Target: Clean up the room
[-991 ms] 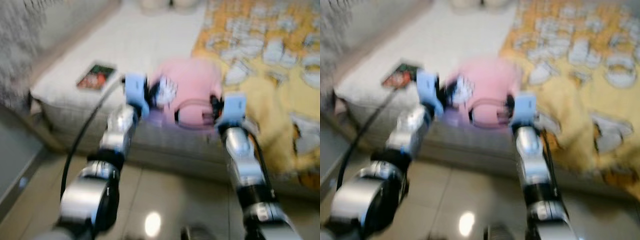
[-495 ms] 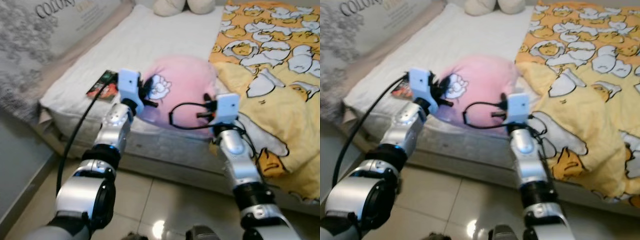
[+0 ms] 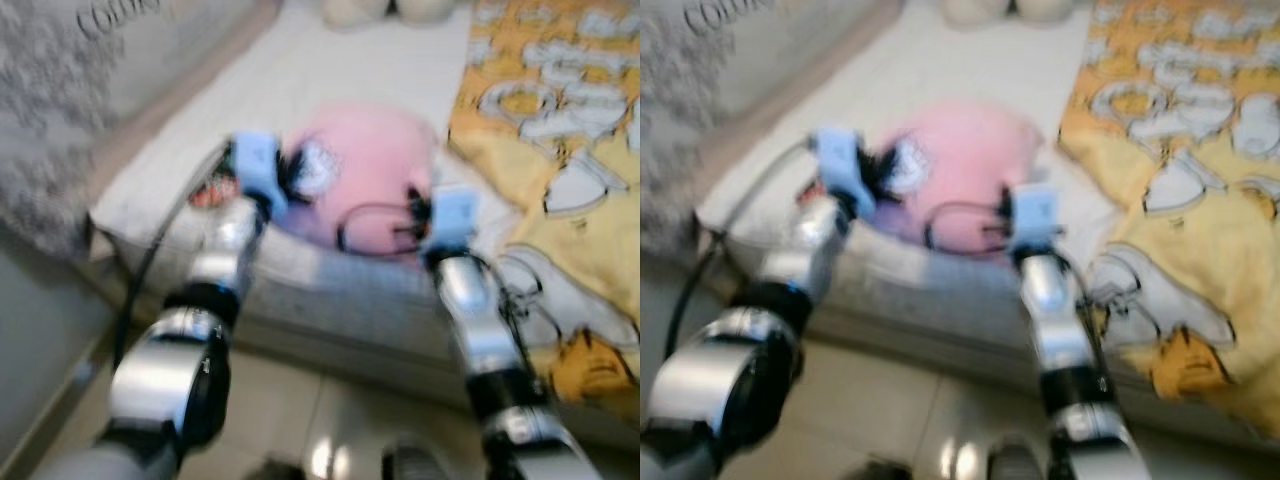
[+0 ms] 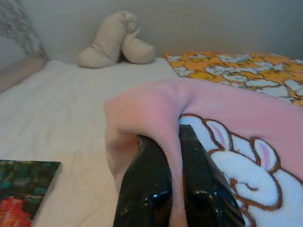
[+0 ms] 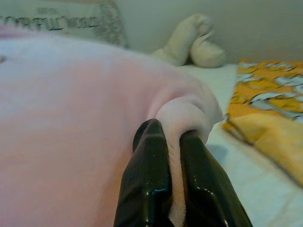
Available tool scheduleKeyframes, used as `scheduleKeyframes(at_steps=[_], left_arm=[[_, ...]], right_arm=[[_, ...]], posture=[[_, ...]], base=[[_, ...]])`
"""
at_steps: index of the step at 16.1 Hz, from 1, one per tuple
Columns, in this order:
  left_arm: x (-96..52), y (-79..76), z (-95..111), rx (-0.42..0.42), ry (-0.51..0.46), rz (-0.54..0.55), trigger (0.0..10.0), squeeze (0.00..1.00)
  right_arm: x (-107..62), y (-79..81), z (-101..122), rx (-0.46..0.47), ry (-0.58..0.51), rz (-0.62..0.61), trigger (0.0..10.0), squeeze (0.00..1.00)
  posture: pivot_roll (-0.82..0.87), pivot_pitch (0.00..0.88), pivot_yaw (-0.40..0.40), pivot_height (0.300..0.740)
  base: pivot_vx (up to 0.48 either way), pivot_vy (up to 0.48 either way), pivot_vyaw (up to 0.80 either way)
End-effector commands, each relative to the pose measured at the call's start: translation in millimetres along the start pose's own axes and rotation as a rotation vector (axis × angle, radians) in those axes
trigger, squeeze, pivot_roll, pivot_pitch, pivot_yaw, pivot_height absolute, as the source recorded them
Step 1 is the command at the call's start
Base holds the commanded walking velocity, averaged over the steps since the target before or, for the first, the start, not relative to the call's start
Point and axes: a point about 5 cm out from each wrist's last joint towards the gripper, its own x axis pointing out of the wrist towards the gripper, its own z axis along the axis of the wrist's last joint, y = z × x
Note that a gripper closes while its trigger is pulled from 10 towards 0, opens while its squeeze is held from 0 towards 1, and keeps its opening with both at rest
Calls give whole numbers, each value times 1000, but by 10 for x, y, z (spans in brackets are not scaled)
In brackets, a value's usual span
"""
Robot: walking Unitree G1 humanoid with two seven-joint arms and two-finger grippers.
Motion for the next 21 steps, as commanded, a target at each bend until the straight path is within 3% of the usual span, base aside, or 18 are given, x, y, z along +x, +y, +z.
scheduleKeyframes(at_steps=[1,7,13,14,16,19,21], left_arm=[[-4,193,193,21,-73,66,10000,0],[8,193,205,30,-72,62,10000,0],[21,188,209,83,-54,49,10000,0],[23,172,211,122,-57,48,10000,0],[31,149,209,113,-58,39,10000,0],[27,173,192,143,-41,66,10000,0],[18,182,200,107,-60,70,10000,0]], right_arm=[[6,40,52,3,-30,3,10000,0],[5,50,62,-1,-38,2,10000,0],[-15,48,51,-7,-42,-6,10000,0],[-14,43,53,-7,-43,-9,10000,0],[-9,35,43,-7,-37,-11,10000,0],[-10,42,38,-26,-35,-7,10000,0],[-5,61,83,-31,-62,3,10000,0]], posture=[[-229,0,95,719],[-231,0,103,719],[-239,0,115,719],[-238,0,115,719],[-236,0,116,719],[-231,0,113,719],[-227,0,106,719]], base=[[0,420,0],[267,397,0],[438,0,0],[0,0,0],[0,0,0],[0,0,-800],[0,0,0]])
